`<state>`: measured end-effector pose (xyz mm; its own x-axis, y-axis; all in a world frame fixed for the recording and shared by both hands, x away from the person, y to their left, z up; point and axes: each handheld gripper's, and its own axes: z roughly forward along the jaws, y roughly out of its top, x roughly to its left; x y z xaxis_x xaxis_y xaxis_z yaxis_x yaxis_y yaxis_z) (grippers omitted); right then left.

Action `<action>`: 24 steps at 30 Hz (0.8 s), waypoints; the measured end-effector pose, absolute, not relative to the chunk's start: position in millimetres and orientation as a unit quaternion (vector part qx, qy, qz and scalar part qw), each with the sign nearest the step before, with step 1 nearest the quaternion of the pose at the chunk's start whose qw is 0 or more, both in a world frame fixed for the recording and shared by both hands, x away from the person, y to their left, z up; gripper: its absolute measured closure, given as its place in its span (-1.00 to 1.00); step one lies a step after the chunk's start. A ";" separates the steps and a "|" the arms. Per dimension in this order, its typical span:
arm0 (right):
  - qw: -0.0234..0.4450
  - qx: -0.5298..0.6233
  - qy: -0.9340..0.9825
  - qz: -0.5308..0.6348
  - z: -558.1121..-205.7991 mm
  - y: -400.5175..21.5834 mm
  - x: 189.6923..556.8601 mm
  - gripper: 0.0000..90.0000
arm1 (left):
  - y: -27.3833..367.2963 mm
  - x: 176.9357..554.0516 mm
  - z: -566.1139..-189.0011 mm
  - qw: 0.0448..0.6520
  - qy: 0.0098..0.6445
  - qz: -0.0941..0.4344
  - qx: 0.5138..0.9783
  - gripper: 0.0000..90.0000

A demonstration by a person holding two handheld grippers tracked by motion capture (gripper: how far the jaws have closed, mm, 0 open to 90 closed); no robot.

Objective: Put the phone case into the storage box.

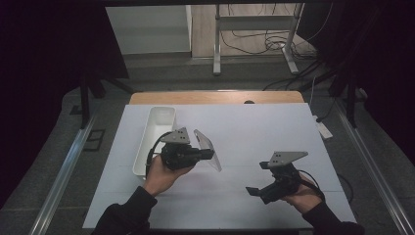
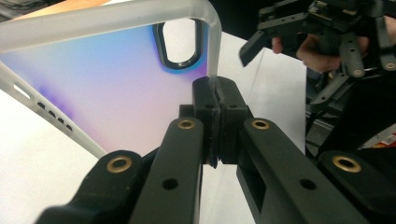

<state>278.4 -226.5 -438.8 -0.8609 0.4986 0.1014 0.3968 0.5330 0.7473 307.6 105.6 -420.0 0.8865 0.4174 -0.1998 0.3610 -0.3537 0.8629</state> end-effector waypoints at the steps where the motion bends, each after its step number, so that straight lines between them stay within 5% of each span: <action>1: 0.062 0.259 0.873 0.410 -438.8 -228.0 277.9 -0.99 | 105.7 308.6 -419.8 0.516 0.239 0.028 0.822 0.97; 24: 0.106 0.305 0.857 0.402 -440.3 -263.0 263.0 -1.00 | 112.9 329.5 -406.5 0.494 0.271 0.064 0.824 0.97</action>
<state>263.0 -263.0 -440.3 -0.7921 0.6071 0.0637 0.4373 0.4916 0.7531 329.5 112.9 -406.5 0.8448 0.5098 -0.1625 0.3838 -0.3657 0.8479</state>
